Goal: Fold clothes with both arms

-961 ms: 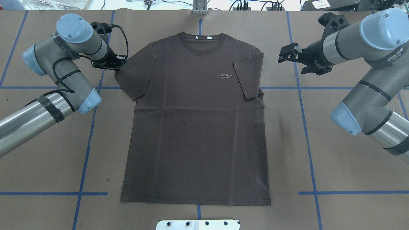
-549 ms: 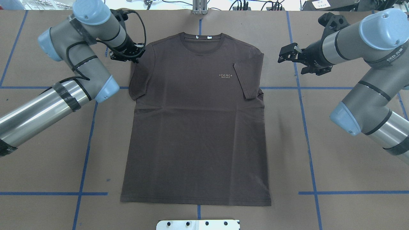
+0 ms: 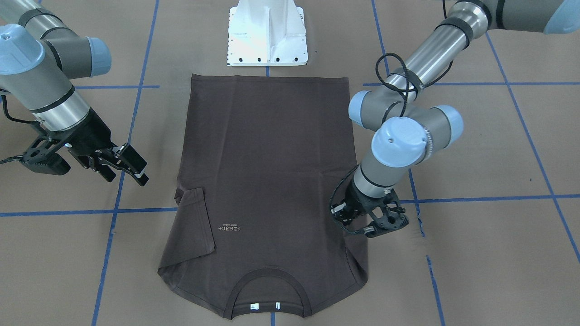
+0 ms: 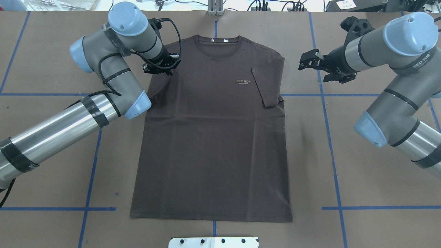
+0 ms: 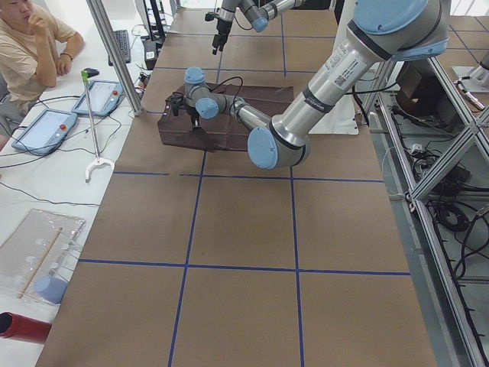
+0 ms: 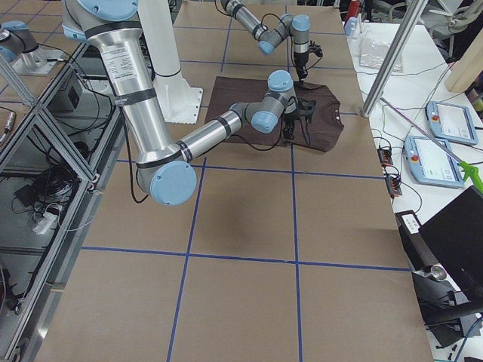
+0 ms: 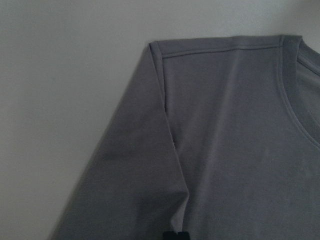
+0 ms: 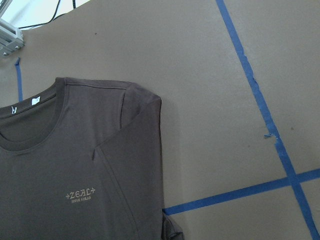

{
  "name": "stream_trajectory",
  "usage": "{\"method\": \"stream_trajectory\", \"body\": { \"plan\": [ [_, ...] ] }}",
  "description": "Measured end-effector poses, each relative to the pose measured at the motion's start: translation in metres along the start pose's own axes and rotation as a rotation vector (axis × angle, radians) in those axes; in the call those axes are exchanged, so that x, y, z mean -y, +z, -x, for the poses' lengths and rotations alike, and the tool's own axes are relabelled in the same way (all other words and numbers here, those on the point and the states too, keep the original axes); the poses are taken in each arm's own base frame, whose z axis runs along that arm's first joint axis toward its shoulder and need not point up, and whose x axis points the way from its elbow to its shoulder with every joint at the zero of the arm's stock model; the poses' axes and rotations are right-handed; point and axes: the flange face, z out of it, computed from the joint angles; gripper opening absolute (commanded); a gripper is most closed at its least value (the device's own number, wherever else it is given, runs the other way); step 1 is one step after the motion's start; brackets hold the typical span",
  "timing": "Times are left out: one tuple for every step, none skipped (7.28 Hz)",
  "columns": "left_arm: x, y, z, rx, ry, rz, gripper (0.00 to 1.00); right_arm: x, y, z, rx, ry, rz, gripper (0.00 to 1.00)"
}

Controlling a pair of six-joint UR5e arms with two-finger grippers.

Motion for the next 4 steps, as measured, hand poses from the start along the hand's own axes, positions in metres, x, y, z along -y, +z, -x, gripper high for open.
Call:
{"method": "stream_trajectory", "body": {
  "plan": [
    [0.0041, 0.0093, -0.0022, -0.008, 0.004, -0.013, 0.0, -0.0002, 0.0005, -0.0007, -0.001, 0.0, 0.001, 1.0],
    [0.0082, 0.0148, -0.0042, -0.016, 0.007, -0.025, 0.11, -0.0003, 0.0012, -0.0012, -0.002, 0.0, 0.002, 1.0],
    [0.0101, 0.0157, -0.0067, -0.026, 0.013, -0.037, 0.6, -0.0005, 0.0018, -0.0013, -0.003, -0.001, 0.002, 1.0],
    [0.0097, 0.0132, -0.0095, -0.038, 0.02, -0.044, 0.61, -0.0008, 0.0014, -0.0003, -0.002, 0.0, 0.002, 1.0]
  ]
}}
